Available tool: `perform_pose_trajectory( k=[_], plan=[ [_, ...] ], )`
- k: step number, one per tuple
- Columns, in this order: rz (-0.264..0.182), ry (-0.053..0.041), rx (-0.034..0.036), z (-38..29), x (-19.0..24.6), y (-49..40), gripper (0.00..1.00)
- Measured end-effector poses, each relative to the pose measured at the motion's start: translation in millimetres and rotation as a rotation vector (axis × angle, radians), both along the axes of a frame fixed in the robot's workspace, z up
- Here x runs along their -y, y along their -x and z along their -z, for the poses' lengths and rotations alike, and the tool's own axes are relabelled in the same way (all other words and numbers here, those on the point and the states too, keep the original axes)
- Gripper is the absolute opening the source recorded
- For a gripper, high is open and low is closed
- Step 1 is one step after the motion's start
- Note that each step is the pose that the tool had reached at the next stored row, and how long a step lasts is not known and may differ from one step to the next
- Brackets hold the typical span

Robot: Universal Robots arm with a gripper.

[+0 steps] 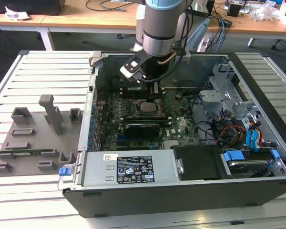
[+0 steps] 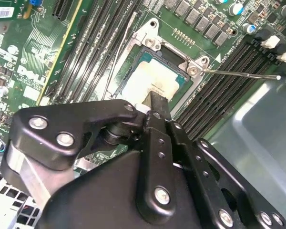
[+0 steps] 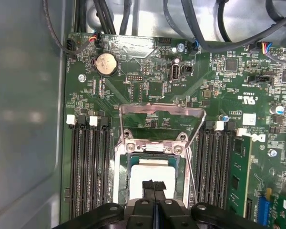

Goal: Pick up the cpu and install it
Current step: 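Place the cpu into insertion slot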

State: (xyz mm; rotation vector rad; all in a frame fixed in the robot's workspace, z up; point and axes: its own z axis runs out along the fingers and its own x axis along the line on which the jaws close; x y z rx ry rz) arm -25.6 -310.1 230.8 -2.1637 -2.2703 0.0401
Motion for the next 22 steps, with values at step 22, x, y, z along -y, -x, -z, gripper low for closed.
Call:
perform_pose_trajectory(
  k=[22],
  plan=[
    [0.000,-0.0001,0.0001,-40.5,0.0,0.0,0.11]
  ],
)
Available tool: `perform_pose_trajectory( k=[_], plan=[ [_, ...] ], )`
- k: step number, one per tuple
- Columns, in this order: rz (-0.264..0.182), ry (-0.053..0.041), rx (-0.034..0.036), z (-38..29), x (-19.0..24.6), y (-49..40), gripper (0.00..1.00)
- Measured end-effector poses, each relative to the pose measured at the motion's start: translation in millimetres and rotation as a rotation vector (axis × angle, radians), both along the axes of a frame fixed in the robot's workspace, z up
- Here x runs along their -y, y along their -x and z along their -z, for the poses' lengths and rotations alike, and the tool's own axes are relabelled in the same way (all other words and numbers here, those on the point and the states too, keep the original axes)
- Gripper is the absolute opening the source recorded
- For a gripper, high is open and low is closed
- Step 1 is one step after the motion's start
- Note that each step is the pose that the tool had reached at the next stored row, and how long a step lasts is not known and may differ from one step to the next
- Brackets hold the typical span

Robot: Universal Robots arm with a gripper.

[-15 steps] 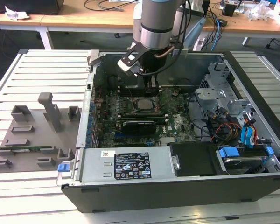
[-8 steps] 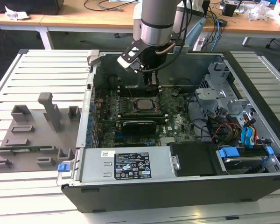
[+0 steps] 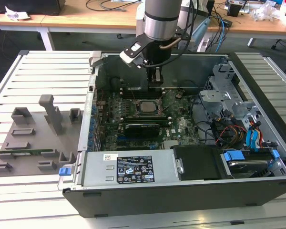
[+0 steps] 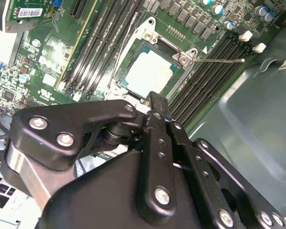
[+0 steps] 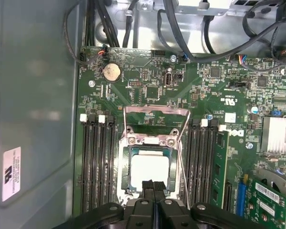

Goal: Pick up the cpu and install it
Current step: 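Place the cpu into insertion slot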

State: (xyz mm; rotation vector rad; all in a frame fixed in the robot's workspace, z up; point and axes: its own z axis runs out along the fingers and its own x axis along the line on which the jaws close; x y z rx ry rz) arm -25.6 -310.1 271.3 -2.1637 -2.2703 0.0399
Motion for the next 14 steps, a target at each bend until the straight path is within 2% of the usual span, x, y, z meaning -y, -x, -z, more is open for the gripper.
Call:
perform_pose_trajectory(
  k=[8,14],
  plan=[
    [0.000,0.0001,-0.0001,-22.1,0.0,0.0,0.11],
    [0.000,0.0000,0.0000,-23.9,0.0,0.0,0.11]
  ],
)
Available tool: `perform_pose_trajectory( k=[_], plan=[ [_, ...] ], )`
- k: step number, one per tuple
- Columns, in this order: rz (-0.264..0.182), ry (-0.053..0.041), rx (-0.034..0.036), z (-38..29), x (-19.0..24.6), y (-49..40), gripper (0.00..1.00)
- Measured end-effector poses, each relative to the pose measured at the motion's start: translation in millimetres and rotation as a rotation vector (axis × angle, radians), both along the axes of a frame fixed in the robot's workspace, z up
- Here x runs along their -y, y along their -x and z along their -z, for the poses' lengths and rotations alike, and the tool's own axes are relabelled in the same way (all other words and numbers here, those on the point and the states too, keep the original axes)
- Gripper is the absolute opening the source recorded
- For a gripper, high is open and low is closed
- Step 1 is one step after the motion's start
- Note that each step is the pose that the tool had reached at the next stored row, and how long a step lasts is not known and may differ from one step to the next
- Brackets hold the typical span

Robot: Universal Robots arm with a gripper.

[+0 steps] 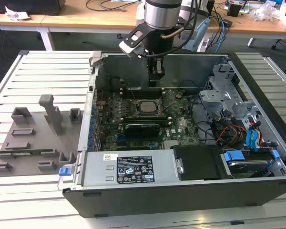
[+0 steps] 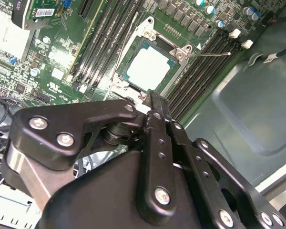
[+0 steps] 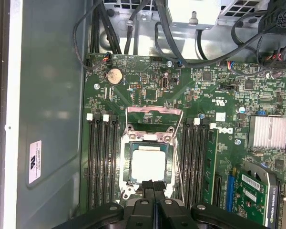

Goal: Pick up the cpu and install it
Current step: 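Place the cpu into insertion slot, then close the cpu cover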

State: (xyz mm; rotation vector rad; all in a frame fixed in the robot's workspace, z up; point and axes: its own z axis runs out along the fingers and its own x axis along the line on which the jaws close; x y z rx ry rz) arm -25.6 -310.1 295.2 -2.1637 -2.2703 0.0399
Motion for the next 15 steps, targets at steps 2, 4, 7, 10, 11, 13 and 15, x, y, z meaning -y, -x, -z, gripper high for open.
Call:
perform_pose_trajectory(
  k=[2,4,7,10,11,13,15],
  plan=[
    [0.000,0.0001,0.0000,-0.1,0.0,0.0,0.11],
    [0.000,0.0000,0.0000,-0.2,0.0,0.0,0.11],
    [0.000,0.0000,0.0000,-0.3,0.0,0.0,0.11],
    [0.000,0.0004,-0.0001,-0.6,0.0,-2.0,0.11],
    [0.000,0.0001,-0.0001,-0.5,0.0,-6.9,0.11],
    [0.000,0.0001,0.0000,-0.5,0.0,-15.2,0.11],
    [0.000,0.0001,0.0000,-0.5,0.0,-24.1,0.11]
  ],
)
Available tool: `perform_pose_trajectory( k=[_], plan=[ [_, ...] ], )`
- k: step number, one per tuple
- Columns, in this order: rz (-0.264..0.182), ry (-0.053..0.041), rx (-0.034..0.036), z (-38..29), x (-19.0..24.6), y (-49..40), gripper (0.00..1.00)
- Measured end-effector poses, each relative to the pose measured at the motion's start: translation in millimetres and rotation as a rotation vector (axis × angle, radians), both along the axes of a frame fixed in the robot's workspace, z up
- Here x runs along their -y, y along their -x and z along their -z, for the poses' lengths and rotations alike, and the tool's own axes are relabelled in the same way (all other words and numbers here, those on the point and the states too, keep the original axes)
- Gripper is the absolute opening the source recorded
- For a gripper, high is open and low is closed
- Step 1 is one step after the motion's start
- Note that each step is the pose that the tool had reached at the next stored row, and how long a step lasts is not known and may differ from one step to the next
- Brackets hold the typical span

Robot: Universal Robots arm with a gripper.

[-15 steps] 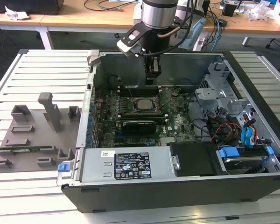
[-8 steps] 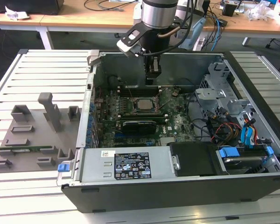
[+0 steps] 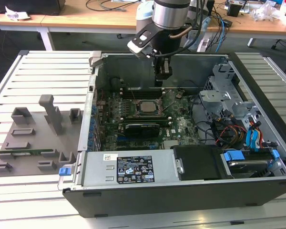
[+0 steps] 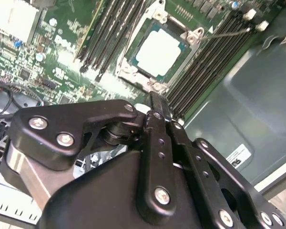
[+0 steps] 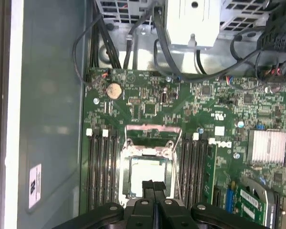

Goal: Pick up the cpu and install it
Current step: 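Close the cpu cover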

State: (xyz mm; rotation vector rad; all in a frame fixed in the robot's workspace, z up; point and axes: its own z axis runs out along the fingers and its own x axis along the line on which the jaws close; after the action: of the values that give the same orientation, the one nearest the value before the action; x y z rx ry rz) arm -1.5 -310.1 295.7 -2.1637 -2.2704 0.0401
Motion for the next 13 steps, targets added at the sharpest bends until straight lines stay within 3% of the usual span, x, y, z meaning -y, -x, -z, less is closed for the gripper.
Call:
perform_pose_trajectory(
  k=[2,7,13],
  plan=[
    [0.000,-0.0001,0.0000,0.1,0.0,-18.9,0.11],
    [0.000,0.0000,-0.0001,0.0,-0.5,-40.7,0.11],
    [0.000,0.0000,-0.0001,0.0,-0.8,-59.8,0.11]
  ],
)
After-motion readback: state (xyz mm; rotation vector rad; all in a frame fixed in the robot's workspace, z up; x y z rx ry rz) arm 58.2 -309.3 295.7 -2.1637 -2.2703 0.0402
